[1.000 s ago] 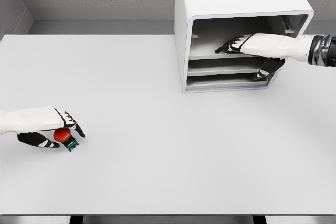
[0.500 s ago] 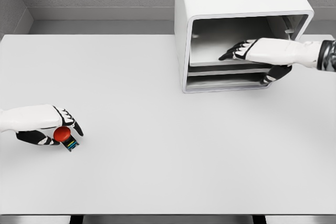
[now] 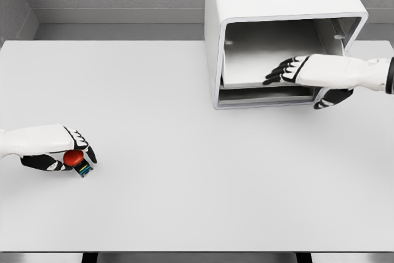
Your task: Slide open multi-storey tabletop storage cabinets and put open load switch and slide close multi-storey tabletop storage cabinets
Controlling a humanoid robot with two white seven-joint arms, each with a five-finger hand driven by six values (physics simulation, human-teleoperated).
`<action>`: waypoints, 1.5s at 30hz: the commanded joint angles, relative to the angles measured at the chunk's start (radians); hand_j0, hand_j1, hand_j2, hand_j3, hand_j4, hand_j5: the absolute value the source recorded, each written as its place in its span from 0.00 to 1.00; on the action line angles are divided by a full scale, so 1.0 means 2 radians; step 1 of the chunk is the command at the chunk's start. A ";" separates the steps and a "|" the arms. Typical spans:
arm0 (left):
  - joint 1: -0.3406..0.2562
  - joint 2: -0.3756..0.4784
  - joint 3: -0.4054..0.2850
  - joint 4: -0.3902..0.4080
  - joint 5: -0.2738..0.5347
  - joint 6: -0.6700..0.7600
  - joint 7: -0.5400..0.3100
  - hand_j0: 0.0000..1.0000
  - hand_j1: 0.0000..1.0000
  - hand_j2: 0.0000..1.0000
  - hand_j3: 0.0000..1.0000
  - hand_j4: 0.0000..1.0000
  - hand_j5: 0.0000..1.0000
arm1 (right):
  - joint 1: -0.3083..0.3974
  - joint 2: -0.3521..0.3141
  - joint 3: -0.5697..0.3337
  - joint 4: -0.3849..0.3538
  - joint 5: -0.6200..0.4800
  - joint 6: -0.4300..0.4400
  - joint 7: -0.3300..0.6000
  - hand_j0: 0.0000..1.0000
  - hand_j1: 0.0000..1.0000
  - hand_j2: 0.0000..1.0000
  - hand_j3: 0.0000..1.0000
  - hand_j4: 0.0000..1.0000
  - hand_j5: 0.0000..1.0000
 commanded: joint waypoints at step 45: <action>-0.110 -0.100 -0.001 0.046 -0.004 0.001 -0.004 0.40 0.40 0.40 0.40 0.40 0.40 | 0.033 -0.125 -0.018 -0.077 -0.073 0.001 -0.061 1.00 1.00 1.00 1.00 1.00 1.00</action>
